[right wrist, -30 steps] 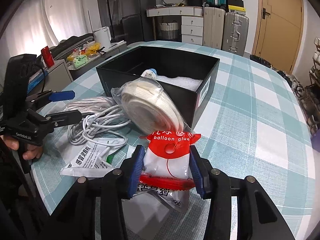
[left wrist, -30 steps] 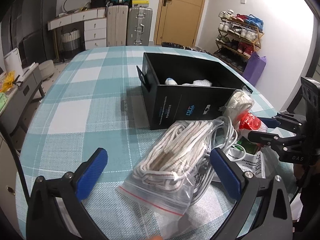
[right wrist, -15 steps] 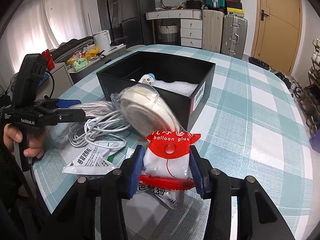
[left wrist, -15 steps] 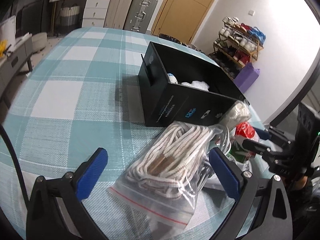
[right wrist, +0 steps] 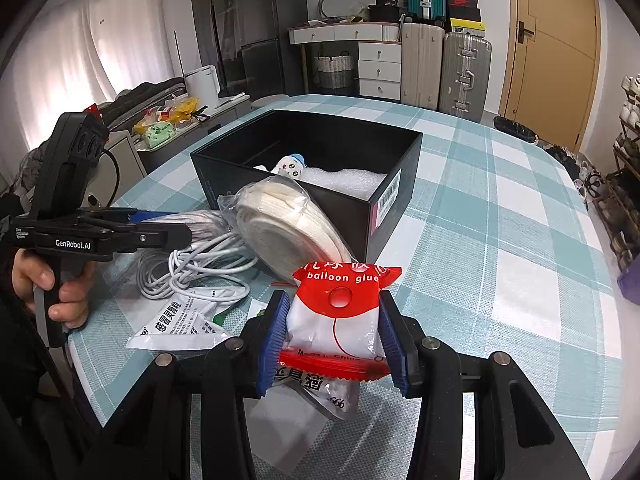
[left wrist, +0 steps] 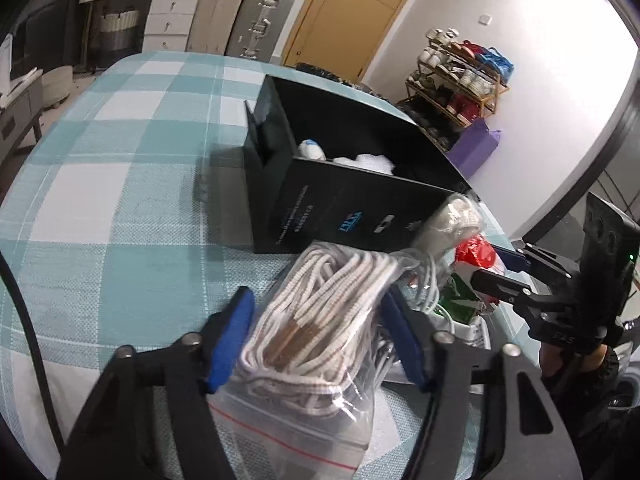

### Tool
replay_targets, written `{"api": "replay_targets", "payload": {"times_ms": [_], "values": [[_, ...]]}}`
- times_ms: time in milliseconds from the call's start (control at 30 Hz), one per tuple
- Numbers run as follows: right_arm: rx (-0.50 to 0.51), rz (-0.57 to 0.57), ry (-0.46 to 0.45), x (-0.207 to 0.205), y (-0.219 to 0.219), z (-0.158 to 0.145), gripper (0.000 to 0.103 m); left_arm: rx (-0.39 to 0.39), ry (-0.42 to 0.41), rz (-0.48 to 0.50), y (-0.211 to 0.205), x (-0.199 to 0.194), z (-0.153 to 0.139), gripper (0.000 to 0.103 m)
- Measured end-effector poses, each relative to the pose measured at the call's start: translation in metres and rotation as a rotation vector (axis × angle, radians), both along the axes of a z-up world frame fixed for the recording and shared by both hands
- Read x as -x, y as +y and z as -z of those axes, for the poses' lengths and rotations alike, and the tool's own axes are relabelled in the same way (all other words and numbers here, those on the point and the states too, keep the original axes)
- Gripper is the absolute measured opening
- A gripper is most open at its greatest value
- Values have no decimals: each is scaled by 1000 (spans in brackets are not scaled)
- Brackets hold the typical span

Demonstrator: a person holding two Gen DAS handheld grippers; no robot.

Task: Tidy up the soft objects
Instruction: 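Grasp the red balloon glue packet with the right gripper while left grasps the bagged rope, then lower the rope bag and glue packet into the box and release both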

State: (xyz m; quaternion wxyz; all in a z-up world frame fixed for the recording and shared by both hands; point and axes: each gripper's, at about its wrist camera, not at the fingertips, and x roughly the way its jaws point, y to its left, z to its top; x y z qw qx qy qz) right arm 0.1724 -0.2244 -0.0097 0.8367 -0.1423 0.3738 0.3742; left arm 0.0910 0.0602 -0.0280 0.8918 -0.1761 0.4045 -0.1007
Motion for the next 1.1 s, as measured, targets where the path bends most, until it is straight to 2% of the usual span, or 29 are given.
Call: {"api": "replay_targets", "payload": {"times_ms": [33,100,200,600,733,1000,1100], "values": [[0,0,1,0,0,0,45,-8,-4,2,-1,1,-1,53],[0,1,-1,0,0,0,45,-14,-7,5,-2,4,-3,41],[-5,2,-5,1,0,-1,45,-37,-14,-1,-4,8,-6,36],[-41,-2,-42,4,-6,-15,45,-65,-87,-47,-1,20,-28,35],[-53,-8,-61,7,-7,-21,45,-88,-137,-66,-1,23,-40,35],[-104,-9,-99,11,-8,-38,45,-189,-218,-108,-7,23,-63,35],[-113,-4,-114,10,-7,-45,45,-190,-235,-106,-8,19,-68,35]]}}
